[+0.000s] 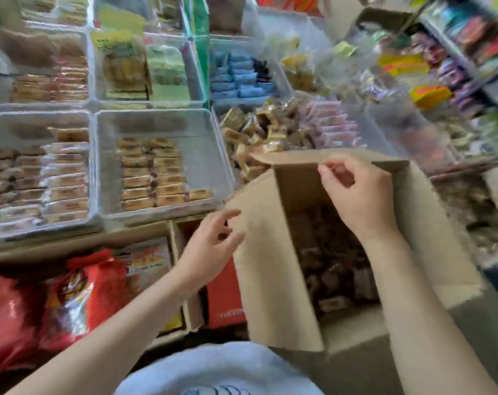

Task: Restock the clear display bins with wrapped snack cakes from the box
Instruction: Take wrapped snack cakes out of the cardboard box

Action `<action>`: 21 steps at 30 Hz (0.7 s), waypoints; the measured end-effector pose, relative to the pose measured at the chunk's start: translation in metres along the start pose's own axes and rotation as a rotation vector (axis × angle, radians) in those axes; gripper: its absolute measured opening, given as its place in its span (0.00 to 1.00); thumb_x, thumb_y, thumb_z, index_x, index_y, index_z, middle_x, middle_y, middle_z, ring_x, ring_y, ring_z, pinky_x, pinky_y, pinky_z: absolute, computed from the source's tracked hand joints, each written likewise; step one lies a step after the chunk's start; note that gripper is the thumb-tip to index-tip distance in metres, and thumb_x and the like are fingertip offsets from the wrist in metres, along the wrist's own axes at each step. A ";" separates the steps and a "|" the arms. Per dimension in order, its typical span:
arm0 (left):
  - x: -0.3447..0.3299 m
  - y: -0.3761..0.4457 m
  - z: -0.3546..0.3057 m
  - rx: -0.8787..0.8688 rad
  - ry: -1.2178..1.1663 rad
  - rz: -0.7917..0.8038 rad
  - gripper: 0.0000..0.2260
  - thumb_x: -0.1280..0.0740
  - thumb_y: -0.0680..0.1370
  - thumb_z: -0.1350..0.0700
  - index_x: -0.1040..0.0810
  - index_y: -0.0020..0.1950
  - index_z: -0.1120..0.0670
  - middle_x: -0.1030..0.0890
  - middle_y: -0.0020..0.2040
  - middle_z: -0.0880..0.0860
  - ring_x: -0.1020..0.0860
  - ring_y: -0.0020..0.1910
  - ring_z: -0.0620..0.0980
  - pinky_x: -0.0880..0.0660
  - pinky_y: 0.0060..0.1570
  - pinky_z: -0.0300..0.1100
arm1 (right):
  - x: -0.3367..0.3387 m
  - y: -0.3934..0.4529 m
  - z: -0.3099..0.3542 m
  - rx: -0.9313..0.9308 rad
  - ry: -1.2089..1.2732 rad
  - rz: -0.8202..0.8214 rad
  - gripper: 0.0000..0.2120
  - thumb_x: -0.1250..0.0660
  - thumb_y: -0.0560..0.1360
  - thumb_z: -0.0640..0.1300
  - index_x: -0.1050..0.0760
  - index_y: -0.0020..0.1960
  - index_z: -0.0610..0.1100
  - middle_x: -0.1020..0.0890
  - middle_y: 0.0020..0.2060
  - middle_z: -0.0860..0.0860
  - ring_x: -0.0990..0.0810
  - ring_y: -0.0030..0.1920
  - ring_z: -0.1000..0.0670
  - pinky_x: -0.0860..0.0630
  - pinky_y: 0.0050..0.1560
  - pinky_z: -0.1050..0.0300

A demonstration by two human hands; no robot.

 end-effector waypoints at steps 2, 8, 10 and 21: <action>-0.034 0.005 -0.021 0.006 -0.085 -0.003 0.28 0.33 0.78 0.40 0.36 0.77 0.42 0.33 0.73 0.43 0.27 0.66 0.43 0.28 0.58 0.38 | 0.002 0.000 -0.039 -0.026 -0.047 0.052 0.03 0.30 0.77 0.43 0.17 0.49 0.44 0.19 0.39 0.54 0.24 0.39 0.58 0.34 0.43 0.78; -0.083 0.017 -0.023 0.121 -0.202 -0.024 0.38 0.30 0.71 0.33 0.43 0.78 0.33 0.35 0.77 0.42 0.26 0.70 0.48 0.26 0.67 0.54 | -0.117 -0.018 -0.126 -0.017 -0.190 0.631 0.07 0.34 0.80 0.47 0.20 0.55 0.47 0.17 0.50 0.49 0.19 0.50 0.47 0.23 0.48 0.55; -0.081 0.015 -0.020 0.135 -0.233 -0.054 0.33 0.29 0.75 0.39 0.40 0.77 0.34 0.30 0.73 0.40 0.22 0.63 0.42 0.21 0.60 0.44 | -0.170 -0.034 -0.152 -0.056 -0.213 0.819 0.09 0.34 0.80 0.46 0.20 0.58 0.47 0.17 0.53 0.48 0.19 0.52 0.45 0.23 0.50 0.55; -0.086 0.006 -0.020 0.183 -0.316 -0.124 0.33 0.33 0.69 0.36 0.37 0.74 0.29 0.27 0.72 0.41 0.24 0.65 0.42 0.25 0.62 0.45 | -0.326 -0.138 -0.196 -0.226 -0.034 1.239 0.22 0.30 0.77 0.45 0.27 0.69 0.42 0.22 0.65 0.42 0.24 0.65 0.40 0.26 0.63 0.49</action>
Point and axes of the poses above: each hand's wrist, its own y-axis towards the middle knuckle, its own x-axis out of the back of the hand, z = x × y, the point moved 9 cm from there along y, towards the middle knuckle
